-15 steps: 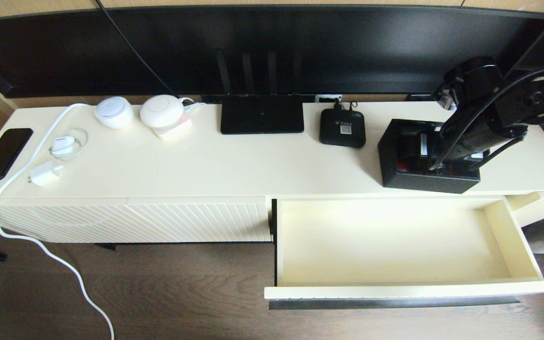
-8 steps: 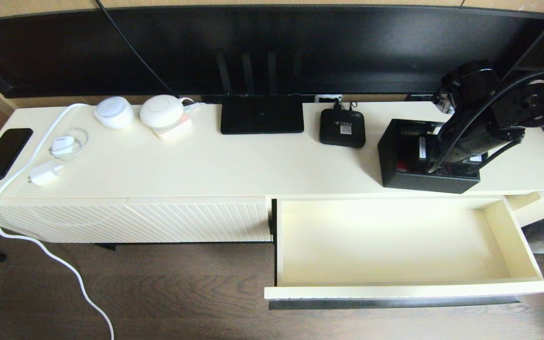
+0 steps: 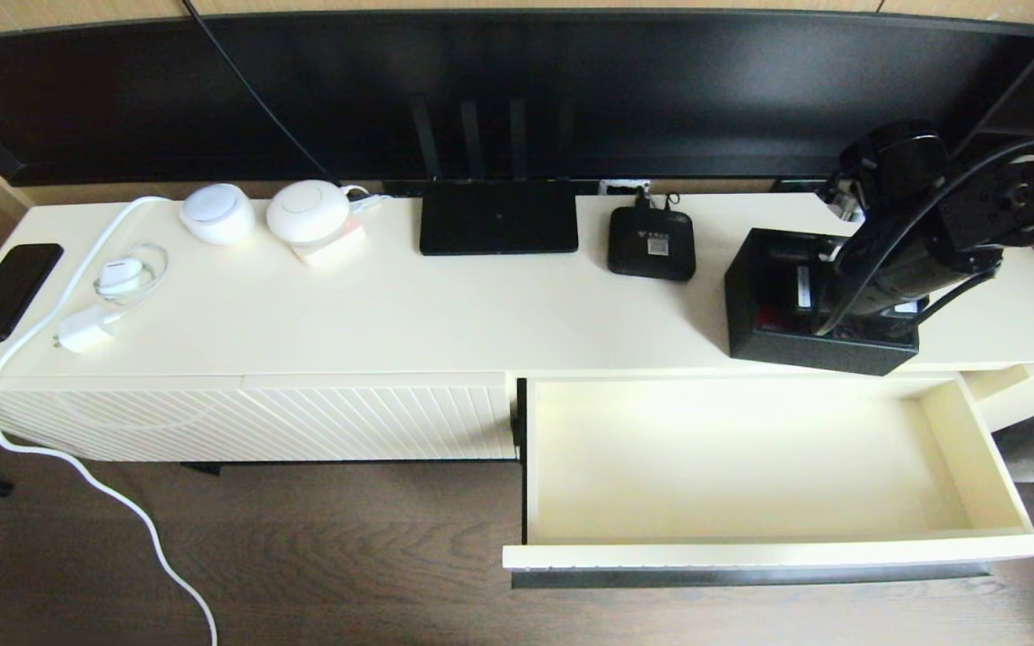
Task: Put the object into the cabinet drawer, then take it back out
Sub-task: Put the storage box in the drawer
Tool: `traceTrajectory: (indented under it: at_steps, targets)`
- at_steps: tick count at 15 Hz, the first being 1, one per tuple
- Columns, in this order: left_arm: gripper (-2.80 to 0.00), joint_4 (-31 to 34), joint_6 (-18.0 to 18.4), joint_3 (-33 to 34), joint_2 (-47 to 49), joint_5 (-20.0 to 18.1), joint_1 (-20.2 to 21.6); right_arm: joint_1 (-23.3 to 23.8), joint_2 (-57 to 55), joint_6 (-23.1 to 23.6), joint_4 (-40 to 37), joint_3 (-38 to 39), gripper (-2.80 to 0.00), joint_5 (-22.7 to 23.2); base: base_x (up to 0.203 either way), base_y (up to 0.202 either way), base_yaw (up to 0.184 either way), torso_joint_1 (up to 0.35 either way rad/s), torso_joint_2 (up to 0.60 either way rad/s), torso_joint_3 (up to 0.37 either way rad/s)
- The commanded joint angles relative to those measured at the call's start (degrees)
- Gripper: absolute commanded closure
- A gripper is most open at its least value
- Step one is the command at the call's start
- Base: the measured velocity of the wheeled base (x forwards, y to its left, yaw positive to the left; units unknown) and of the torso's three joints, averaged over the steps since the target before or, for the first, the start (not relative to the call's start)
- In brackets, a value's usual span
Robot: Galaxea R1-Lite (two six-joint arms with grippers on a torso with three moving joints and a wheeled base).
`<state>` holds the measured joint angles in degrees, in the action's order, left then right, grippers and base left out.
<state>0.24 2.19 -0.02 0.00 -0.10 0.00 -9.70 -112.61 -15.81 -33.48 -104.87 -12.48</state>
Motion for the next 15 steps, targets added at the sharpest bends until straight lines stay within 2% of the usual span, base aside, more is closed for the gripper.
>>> traceTrajectory:
  at_steps: [1,6,11,15]
  targets:
    - [0.00,0.0,0.0,-0.1,0.1,0.0,0.0,-0.2,3.1,0.0,-0.3,1.4,0.00,0.0,0.000,0.000,0.000,0.000,0.00,0.000]
    - [0.00,0.0,0.0,0.0,0.1,0.0,0.0,-2.8,13.4,0.4,-0.4,9.7,0.00,-0.1,0.000,0.000,0.000,0.000,0.00,0.000]
    - [0.00,0.0,0.0,0.0,0.1,0.0,0.0,-8.9,25.0,-0.1,-0.2,26.4,0.00,-0.4,0.000,0.000,0.000,0.000,0.00,0.000]
    - [0.00,0.0,0.0,-0.1,0.1,0.0,0.0,-12.9,26.5,-5.2,1.5,37.3,0.00,-0.4,0.000,0.000,0.000,0.000,0.00,0.000]
